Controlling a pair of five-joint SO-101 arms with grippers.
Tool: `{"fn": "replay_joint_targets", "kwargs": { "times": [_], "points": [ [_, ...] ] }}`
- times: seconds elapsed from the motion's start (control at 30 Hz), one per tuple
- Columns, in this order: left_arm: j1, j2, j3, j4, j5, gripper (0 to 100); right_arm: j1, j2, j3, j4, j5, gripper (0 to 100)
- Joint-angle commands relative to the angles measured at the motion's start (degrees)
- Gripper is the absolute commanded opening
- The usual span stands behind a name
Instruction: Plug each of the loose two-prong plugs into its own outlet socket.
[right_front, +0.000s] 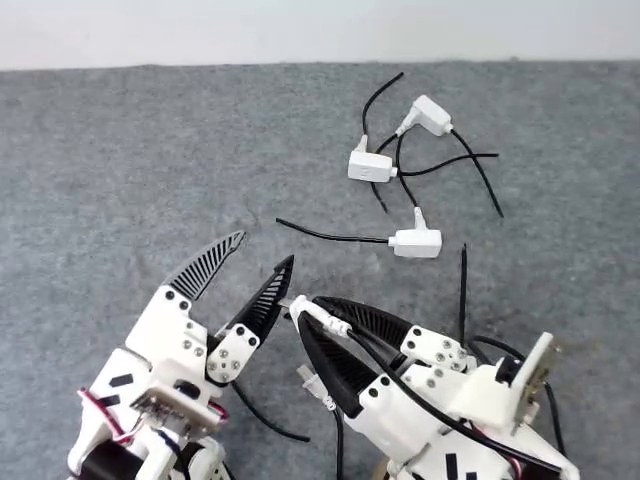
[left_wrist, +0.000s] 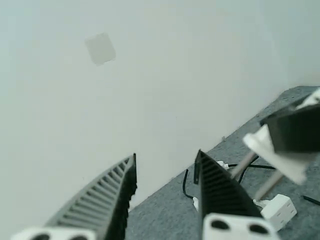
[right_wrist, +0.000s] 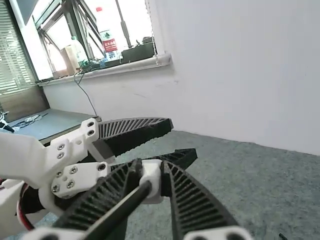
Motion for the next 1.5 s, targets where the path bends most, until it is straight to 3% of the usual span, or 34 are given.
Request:
{"fn": "replay_joint_targets", "kwargs": {
  "times": [0.0, 0.2, 0.33, 0.43, 0.57, 0.77, 0.93, 1.1, 1.23, 1.47],
  "points": [
    [-0.4, -0.7, -0.2, -1.5, -0.4, 18, -0.6, 0.1, -1.3, 1.9, 1.0, 0.8],
    [-0.6, -0.7, 1.5, -1.8, -0.8, 18, -0.6, 0.1, -1.3, 6.9, 1.1, 0.8],
    [-6.9, -0.4, 4.8, -6.7, -0.5, 18, 0.8, 0.5, -1.2, 6.6, 2.6, 0.8],
    [-12.4, -0.2, 8.3, -11.5, -0.4, 18, 5.6, 0.6, 0.5, 3.7, 7.4, 0.8],
    [-13.2, 2.5, 10.2, -13.1, -0.4, 18, 14.1, 1.0, 1.0, 2.0, 13.9, 0.8],
    [-15.0, 22.7, 2.8, -15.8, -0.1, 18, 21.1, 10.7, 0.3, -2.4, 15.1, 0.8],
    [-25.9, 45.6, -10.4, -14.7, 10.6, 18, 18.5, 22.7, -3.3, -6.7, 15.0, 0.8],
    [-37.8, 61.3, -23.3, -6.8, 22.6, 18, 11.4, 39.3, -7.4, -9.6, 14.9, 0.8],
    [-43.1, 63.4, -25.1, -2.7, 24.9, 18, 8.6, 52.0, -7.3, -15.8, 14.9, 0.8],
    [-57.1, 63.4, -25.7, -2.8, 28.3, 18, 1.8, 71.8, -7.8, -24.7, 15.5, 0.8]
  ]
}}
